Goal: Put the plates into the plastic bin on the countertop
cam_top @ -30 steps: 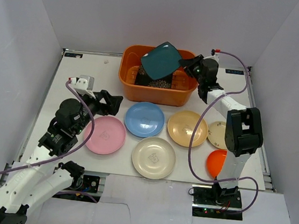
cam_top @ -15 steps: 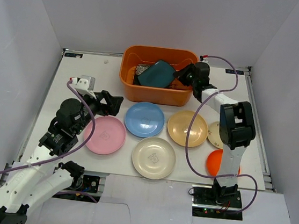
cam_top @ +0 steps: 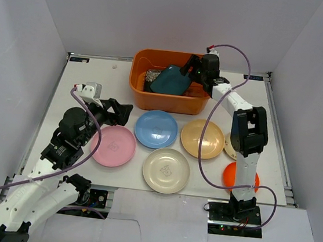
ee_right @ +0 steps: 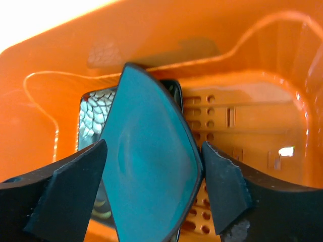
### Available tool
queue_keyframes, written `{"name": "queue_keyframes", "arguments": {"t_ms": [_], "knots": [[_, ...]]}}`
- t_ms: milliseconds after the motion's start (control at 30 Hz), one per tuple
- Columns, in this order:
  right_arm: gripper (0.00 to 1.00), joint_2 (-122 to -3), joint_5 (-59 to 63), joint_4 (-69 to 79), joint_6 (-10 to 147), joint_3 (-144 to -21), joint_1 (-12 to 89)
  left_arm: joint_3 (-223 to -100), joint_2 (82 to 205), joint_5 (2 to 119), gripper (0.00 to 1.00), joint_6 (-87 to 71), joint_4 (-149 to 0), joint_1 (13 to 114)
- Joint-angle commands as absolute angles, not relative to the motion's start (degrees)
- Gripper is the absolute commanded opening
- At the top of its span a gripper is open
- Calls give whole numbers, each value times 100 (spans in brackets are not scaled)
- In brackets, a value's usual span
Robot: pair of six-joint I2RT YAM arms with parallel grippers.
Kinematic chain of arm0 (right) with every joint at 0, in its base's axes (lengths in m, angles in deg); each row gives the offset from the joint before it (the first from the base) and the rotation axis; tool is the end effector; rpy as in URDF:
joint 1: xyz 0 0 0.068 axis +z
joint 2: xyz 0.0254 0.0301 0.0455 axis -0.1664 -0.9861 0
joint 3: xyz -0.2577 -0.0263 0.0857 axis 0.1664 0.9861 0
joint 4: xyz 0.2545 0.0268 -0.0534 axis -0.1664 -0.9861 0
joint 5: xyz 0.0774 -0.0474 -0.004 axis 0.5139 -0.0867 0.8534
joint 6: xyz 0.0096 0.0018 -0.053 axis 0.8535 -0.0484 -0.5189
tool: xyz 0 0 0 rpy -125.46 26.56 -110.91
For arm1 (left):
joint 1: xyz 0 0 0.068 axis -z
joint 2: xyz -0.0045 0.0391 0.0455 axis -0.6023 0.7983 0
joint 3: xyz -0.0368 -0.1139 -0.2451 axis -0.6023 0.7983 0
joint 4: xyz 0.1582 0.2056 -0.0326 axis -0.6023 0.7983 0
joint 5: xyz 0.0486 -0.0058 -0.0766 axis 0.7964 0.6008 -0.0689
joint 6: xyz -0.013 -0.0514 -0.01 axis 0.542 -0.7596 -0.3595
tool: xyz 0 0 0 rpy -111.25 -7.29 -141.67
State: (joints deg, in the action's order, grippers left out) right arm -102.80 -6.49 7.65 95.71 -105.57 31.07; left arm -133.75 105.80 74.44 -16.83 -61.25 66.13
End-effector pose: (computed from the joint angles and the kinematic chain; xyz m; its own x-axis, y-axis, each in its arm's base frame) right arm 0.4748 0.1862 0.2574 -0.4720 0.4143 -0.7782 -0.1041 0.8503 0.5158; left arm 0.1381 -0.0728 0.3538 -0.2072 -0.2819 -0.9368 0.3493 0.8732 -0.3400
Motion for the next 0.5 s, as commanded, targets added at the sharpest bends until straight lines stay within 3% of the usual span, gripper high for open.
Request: {"name": "queue_keyframes", "arguments": {"t_ms": [0,233,467], "knots": [[84,-10385,-1112,552,8753,-11260,3269,-13344,10478,7424,98,-1637,-6221,6630],[98,-10570,-1192,103,7874,-12104,3418,-13344,10530,7433,98,-1629,-6204,6621],[96,-10359,-972,-63,7372,-12324,3480,-13476,10917,7223,98,-1900,-5941,6621]]}}
